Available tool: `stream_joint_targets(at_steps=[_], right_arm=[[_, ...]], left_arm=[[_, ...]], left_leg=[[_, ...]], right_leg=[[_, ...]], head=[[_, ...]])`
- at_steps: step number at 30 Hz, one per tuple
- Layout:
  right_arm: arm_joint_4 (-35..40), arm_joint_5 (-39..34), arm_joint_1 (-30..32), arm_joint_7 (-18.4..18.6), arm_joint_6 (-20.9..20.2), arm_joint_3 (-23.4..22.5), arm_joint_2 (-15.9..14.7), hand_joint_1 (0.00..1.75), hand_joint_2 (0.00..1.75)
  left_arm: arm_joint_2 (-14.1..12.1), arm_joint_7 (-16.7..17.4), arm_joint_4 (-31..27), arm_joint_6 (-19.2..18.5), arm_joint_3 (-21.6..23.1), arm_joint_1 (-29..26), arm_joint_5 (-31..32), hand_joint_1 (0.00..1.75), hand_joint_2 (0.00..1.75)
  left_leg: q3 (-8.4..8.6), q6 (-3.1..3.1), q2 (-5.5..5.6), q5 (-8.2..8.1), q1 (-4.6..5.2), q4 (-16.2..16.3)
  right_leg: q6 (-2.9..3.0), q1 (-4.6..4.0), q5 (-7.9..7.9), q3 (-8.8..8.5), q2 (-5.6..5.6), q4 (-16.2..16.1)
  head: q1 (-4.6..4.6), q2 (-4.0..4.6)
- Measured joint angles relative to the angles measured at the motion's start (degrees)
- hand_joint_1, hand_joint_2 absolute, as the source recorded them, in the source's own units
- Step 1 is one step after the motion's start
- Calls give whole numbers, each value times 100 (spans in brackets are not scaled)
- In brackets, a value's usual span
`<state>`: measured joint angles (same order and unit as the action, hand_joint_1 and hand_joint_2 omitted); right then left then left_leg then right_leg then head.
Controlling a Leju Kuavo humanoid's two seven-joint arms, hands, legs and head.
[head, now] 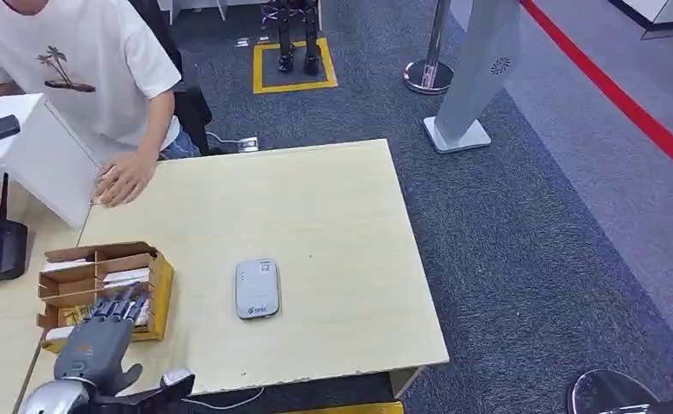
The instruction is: Pass the card to the sensor for recognition and then transmit it.
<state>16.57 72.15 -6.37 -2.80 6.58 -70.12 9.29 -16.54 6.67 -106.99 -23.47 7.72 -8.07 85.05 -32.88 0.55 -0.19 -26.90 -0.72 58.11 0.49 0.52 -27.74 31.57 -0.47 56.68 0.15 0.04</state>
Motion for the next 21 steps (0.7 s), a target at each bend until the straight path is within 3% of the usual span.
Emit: stream_joint_targets(at_steps=[10,21], right_arm=[[-7,109,-15,-48,-15,107,-20,0,175],[-9,125,-15,-35,-44,112,-22,0,175]], left_arm=[[-348,-210,1099,-197,360,1614,68,0,175],[-401,-217,1499,-197,748,2091,-247,0,175]], left_leg=[[0,3,-5,5,1,4],[-3,5,-11,3,0,3]], right_leg=[[9,0,10,2,7,2],[10,0,9,9,13,2]], head=[[-2,-2],[-2,-2]])
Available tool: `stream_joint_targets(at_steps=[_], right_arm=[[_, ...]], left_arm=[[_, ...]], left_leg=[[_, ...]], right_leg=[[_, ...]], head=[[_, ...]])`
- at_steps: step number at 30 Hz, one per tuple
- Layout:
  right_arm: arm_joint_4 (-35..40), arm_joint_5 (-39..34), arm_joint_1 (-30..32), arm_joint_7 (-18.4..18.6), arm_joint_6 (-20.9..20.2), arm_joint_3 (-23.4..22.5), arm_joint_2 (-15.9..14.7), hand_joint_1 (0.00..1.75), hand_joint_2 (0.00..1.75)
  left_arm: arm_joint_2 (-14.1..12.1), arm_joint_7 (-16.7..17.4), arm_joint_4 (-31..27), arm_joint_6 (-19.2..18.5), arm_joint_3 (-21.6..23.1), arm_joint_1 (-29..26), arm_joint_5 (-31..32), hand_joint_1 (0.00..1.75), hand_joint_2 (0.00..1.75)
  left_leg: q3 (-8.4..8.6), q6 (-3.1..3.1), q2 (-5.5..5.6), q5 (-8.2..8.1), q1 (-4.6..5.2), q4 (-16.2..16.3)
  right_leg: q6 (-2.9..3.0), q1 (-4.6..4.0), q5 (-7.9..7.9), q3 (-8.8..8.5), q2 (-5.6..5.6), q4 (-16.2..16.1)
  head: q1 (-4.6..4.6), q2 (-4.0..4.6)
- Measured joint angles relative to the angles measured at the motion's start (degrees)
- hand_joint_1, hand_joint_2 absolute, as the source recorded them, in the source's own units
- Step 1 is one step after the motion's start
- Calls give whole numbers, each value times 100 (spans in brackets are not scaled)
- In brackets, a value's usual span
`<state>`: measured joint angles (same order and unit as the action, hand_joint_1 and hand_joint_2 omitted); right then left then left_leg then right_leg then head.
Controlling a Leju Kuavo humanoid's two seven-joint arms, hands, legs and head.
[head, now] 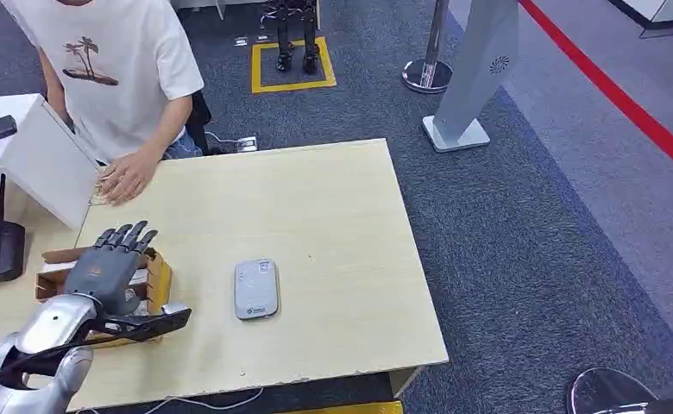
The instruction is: Pass the card to the sensor for recognition and then transmit it.
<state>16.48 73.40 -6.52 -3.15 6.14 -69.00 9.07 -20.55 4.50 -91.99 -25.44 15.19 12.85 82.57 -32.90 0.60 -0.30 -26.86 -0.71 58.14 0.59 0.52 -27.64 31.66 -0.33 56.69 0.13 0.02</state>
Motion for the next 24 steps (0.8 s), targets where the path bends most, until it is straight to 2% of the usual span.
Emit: stream_joint_targets(at_steps=[11,13,16,18,21,24], right_arm=[[0,-22,3,-46,-13,0,-4,0,175],[0,-20,1,-61,-24,0,-4,0,175],[-15,44,8,-101,-57,7,-24,0,175],[-28,72,34,-105,-57,26,-46,0,175],[-44,98,45,-107,-55,52,-61,0,175],[-48,98,43,-107,-55,70,-61,0,175]], left_arm=[[-181,15,70,-24,249,144,-464,0,175],[-225,-106,66,-159,249,142,-1067,0,175],[-527,-276,-154,-319,172,-66,-3229,0,175],[-745,-326,-443,-134,27,-326,-4293,0,175],[-909,-306,-699,186,-39,-594,-4662,0,175],[-999,-278,-835,230,-39,-746,-4697,0,175]], left_leg=[[0,0,-2,0,0,0],[-3,0,-3,0,0,-2],[-1,1,-19,-1,-1,-4],[-1,2,-20,-2,-1,-4],[-2,2,-9,-2,-1,-4],[-3,3,-7,-2,-1,-4]], right_leg=[[0,0,0,0,3,1],[0,0,0,-3,3,3],[1,-1,0,1,23,5],[1,-1,-1,5,27,4],[0,-1,-5,4,14,3],[0,-1,-4,3,14,3]], head=[[0,0],[0,0],[-2,2],[0,0],[0,0],[2,0]])
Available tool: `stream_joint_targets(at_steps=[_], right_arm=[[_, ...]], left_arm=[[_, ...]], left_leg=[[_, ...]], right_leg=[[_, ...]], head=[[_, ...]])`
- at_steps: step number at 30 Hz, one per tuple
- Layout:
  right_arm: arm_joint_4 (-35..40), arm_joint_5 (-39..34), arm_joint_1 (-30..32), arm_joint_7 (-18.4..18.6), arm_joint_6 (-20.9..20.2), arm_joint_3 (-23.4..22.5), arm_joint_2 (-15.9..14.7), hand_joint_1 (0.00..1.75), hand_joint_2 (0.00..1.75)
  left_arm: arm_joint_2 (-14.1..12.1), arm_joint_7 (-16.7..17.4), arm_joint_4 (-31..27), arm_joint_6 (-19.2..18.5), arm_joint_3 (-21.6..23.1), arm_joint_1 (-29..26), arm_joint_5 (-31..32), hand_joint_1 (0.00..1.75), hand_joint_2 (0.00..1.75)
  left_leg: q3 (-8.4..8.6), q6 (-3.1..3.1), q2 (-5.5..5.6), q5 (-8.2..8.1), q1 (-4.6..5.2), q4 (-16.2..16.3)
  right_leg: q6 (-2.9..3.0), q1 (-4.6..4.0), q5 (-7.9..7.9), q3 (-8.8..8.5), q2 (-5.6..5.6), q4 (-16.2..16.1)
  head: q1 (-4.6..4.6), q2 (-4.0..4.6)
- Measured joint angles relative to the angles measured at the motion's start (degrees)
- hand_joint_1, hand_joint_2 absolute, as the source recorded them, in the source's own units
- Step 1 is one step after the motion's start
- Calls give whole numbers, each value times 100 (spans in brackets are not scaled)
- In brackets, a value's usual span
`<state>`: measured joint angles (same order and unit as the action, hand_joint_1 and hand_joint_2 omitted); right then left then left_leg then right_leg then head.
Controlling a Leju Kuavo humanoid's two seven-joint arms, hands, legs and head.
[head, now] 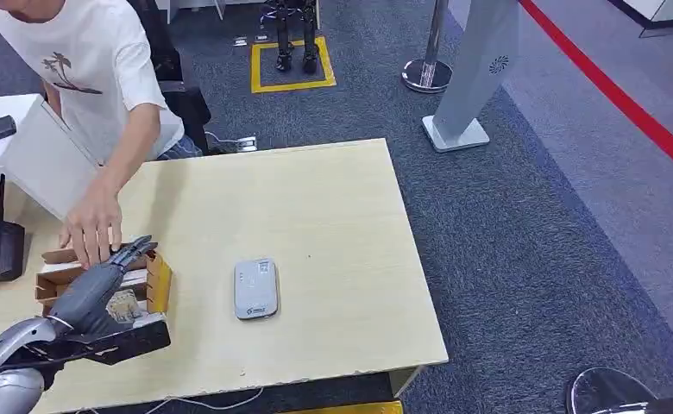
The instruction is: Pass the card to the sensor for recognition and then transmit it.
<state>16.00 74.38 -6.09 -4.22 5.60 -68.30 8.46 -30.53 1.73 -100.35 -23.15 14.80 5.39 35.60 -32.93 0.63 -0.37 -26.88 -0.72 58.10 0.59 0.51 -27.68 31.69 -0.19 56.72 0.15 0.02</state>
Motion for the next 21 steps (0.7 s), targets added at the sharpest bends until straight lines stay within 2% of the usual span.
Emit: stream_joint_targets(at_steps=[2,4,8,10,15,21], right_arm=[[-4,0,2,0,-2,9,0,0,175],[-7,0,1,2,-2,17,-2,0,175],[-31,-2,6,7,0,20,0,0,175],[-42,-33,4,4,11,20,0,0,175],[-52,-122,1,7,46,17,17,0,175],[-52,-122,1,7,46,17,17,0,175]], left_arm=[[-37,-11,-54,50,0,-42,-100,0,175],[-2,-175,-120,206,-4,-156,-449,0,175],[286,-457,-356,635,-2,-560,-717,0,175],[514,-569,-428,835,4,-701,-732,0,175],[1341,-874,-553,1403,203,-1005,-529,0,175],[1341,-874,-553,1403,203,-1005,-529,0,175]], left_leg=[[0,0,0,0,0,0],[3,0,-2,0,1,0],[2,-1,-2,-1,2,1],[1,-3,0,-3,5,1],[0,-10,-1,-8,7,2],[0,-10,-1,-8,7,2]], right_leg=[[1,0,1,-2,0,0],[1,1,2,-5,2,0],[1,1,2,-2,3,-4],[-1,2,1,-3,-1,-6],[-2,3,0,-5,0,-8],[-2,3,0,-5,0,-8]], head=[[-2,0],[-4,0],[-2,0],[-4,0],[-4,0],[-4,0]])
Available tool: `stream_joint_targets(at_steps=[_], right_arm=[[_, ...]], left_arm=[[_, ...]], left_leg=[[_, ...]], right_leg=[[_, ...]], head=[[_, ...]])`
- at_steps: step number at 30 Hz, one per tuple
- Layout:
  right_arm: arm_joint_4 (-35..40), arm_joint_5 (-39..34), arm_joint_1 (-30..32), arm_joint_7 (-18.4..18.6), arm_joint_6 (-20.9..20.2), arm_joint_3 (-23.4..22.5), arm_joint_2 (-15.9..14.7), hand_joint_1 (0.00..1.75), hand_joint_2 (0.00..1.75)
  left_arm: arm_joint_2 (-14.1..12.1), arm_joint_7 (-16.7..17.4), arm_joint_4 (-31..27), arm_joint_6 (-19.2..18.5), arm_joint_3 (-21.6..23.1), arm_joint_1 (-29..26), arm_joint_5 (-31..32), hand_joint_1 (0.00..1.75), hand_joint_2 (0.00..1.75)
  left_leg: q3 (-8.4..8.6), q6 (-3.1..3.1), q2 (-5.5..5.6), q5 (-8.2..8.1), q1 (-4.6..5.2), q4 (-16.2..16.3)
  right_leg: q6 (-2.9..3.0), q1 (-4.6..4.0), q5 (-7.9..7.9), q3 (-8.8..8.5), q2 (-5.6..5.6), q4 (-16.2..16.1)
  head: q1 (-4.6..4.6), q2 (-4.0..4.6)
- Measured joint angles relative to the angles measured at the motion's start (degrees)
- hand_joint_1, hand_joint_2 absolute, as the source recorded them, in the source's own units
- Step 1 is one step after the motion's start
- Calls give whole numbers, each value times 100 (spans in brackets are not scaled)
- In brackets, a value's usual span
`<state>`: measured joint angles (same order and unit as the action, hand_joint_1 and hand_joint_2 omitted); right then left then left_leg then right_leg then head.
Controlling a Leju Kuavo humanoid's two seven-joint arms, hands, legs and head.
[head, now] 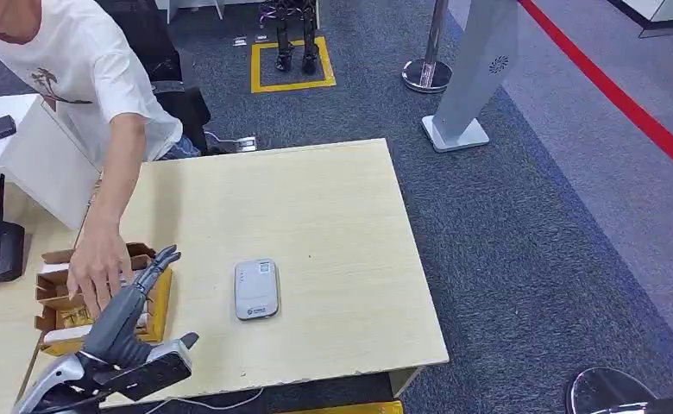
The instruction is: Pass the card to the sensor for recognition and then transmit it.
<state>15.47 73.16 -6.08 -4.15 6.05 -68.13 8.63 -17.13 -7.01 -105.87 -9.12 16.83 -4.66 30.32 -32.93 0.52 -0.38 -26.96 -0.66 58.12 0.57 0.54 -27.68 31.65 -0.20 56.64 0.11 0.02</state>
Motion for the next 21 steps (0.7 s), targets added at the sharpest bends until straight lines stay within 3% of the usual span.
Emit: stream_joint_targets(at_steps=[4,6,7,10,13,19,21], right_arm=[[0,-2,0,0,2,0,2,0,175],[0,-15,1,2,18,-2,7,0,175],[0,4,-1,53,48,-4,22,0,175],[2,24,7,118,81,-4,42,0,175],[7,9,7,122,81,-4,42,0,175],[7,24,7,140,81,-4,42,0,175],[7,24,8,160,83,-4,42,0,175]], left_arm=[[28,-7,-6,17,9,-13,-2,0,175],[195,-51,-41,105,52,-75,-15,0,175],[472,-72,-105,215,101,-218,-50,0,175],[945,-110,-282,435,160,-569,-35,0,175],[1236,-127,-426,427,160,-693,203,0,175],[1317,-123,-426,425,160,-682,341,0,175],[1310,46,-426,414,160,-672,604,0,175]], left_leg=[[0,-1,0,0,0,0],[0,-2,0,-1,1,0],[0,-2,0,-2,1,1],[1,-4,1,-3,-2,1],[2,-2,1,-1,-4,-1],[1,-2,1,-1,-2,0],[2,-2,1,-1,-2,0]], right_leg=[[0,0,0,0,0,0],[0,0,0,0,0,-1],[-2,0,-1,0,0,-1],[-3,0,-2,1,-1,-2],[-3,-1,-3,0,-2,2],[-3,-1,-2,-1,-2,1],[-3,-1,-2,0,-2,0]], head=[[0,0],[2,0],[2,0],[0,0],[2,0],[2,0],[2,0]])
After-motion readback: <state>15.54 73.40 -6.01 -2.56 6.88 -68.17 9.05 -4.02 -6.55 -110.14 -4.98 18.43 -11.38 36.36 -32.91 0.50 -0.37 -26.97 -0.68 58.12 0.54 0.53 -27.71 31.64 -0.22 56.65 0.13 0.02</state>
